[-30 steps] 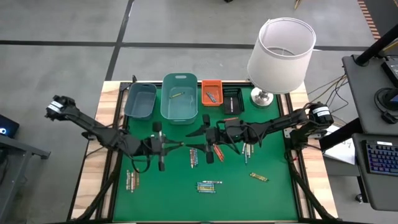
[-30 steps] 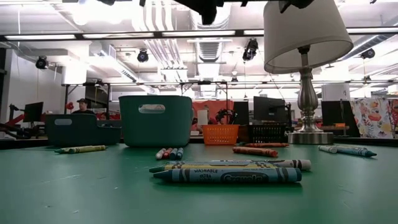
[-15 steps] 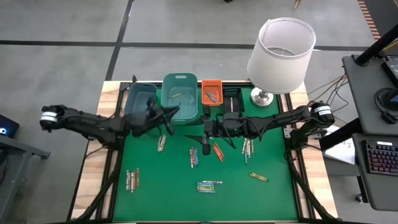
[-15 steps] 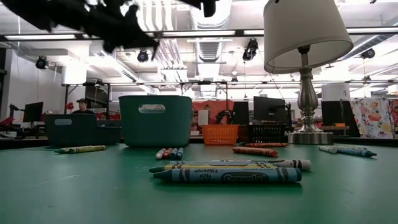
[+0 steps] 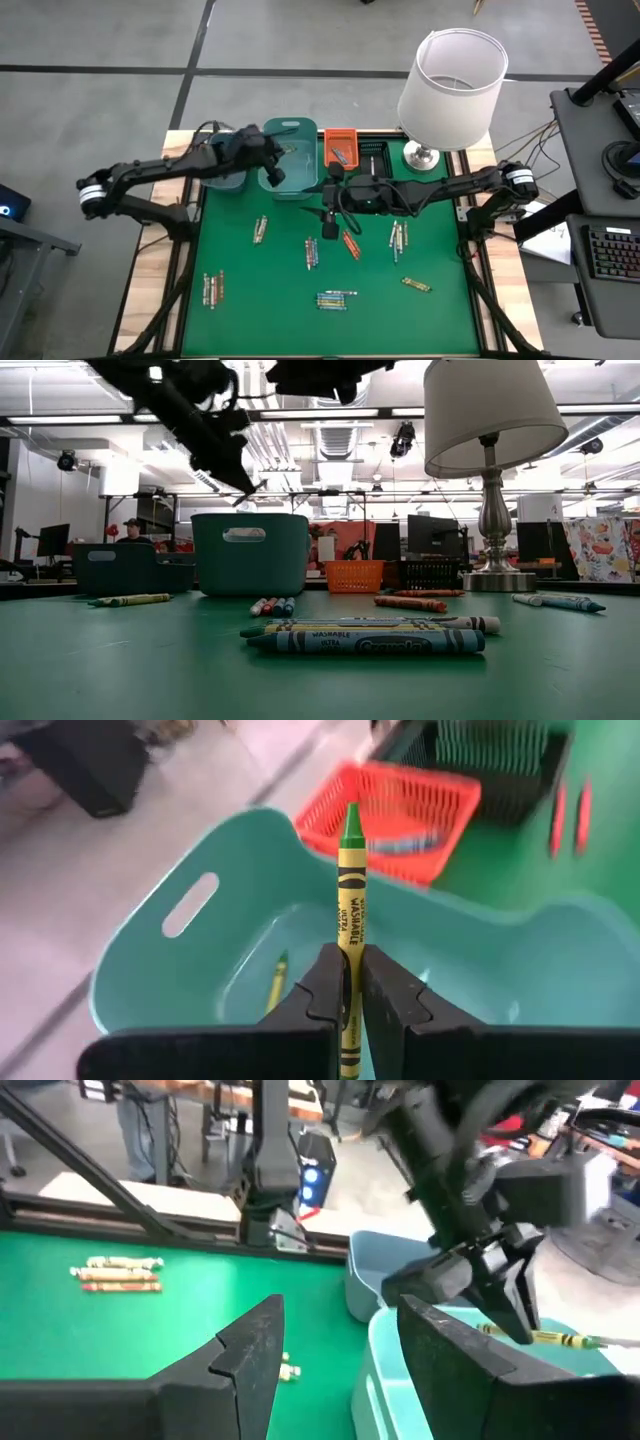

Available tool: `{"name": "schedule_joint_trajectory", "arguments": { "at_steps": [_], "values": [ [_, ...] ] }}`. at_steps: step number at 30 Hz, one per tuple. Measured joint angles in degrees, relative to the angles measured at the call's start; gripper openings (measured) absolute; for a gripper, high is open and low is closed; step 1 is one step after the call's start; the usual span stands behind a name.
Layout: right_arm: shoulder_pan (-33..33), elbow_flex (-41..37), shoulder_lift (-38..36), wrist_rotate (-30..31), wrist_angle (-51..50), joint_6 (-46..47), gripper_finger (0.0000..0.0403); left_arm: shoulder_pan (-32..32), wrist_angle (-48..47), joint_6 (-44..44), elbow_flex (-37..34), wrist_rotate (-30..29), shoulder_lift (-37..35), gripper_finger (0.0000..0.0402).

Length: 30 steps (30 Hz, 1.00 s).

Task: Sort crayons
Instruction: Put the green crayon into the green bin

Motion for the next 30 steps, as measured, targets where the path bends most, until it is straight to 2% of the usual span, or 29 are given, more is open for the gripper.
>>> {"name": "schedule_joint_trajectory", "arguments": {
  "at_steps": [6, 11, 14, 20, 27, 30],
  "values": [
    [-0.12, 0.15, -1.06, 1.17, -7.03, -0.5, 0.0189, 5.77, -17.24, 15.19, 12.75, 5.78, 11.39, 0.0],
    [-0.13, 0.33, -3.3, 1.36, -12.29, 1.15, 0.0189, 7.92, -28.7, 17.52, 23.22, 9.93, 20.99, 0.0],
    [-0.11, 0.17, -4.06, 1.38, -14.33, 1.79, 0.0189, 8.38, -32.75, 19.28, 26.95, 11.8, 25.56, 0.0],
    [-0.11, -0.02, -4.32, 1.35, -16.78, 2.55, 0.0189, 9.28, -33.69, 20.99, 29.84, 11.77, 31.42, 0.0],
    [-0.11, -1.16, -4.17, 1.31, -16.97, 2.61, 0.0189, 10.35, -33.62, 22.26, 31.07, 11.42, 35.11, 0.0],
    [-0.11, -1.18, -4.17, 1.29, -16.74, 2.57, 0.0189, 10.69, -33.51, 21.72, 31.73, 9.33, 36.32, 0.0004]
  ]
}}
